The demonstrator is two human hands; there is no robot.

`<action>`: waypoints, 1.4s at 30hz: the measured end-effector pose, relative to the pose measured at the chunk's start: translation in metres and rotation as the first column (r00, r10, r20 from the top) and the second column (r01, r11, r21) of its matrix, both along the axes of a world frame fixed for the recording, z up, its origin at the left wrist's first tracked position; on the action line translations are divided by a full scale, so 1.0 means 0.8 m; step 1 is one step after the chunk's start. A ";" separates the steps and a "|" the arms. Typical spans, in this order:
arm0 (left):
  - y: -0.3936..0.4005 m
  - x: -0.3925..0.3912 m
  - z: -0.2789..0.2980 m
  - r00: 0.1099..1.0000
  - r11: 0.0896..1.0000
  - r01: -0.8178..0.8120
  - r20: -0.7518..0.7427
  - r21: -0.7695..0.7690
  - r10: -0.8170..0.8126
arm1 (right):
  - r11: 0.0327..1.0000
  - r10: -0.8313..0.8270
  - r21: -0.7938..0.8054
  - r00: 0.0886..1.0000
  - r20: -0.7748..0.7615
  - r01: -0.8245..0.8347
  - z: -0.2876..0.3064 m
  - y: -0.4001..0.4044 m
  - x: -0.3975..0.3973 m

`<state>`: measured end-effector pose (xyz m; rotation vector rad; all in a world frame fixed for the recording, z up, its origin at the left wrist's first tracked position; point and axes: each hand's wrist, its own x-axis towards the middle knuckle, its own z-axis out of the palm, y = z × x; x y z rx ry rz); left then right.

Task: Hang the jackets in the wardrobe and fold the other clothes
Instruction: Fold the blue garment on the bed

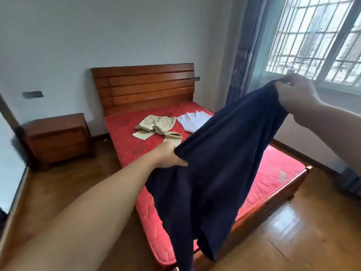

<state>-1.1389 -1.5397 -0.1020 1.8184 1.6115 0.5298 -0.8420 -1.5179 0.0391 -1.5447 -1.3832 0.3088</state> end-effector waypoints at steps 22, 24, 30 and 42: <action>0.283 -0.104 -0.019 0.600 0.880 -0.391 0.650 -0.269 0.465 | 0.687 0.659 -0.431 0.752 0.028 -0.586 -0.318 0.211 -0.297; 0.302 -0.116 -0.021 0.608 0.910 -0.282 0.677 -0.305 0.415 | 0.799 0.509 -0.386 0.860 0.028 -0.460 -0.329 0.225 -0.320; 0.390 -0.208 -0.042 0.636 0.932 -0.309 0.688 -0.188 0.350 | 0.889 0.283 -0.405 0.951 0.122 -0.212 -0.297 0.301 -0.312; 0.476 -0.300 -0.055 0.622 0.946 0.066 0.754 -0.316 0.209 | 0.979 -0.018 -0.201 0.997 0.075 0.033 -0.194 0.368 -0.352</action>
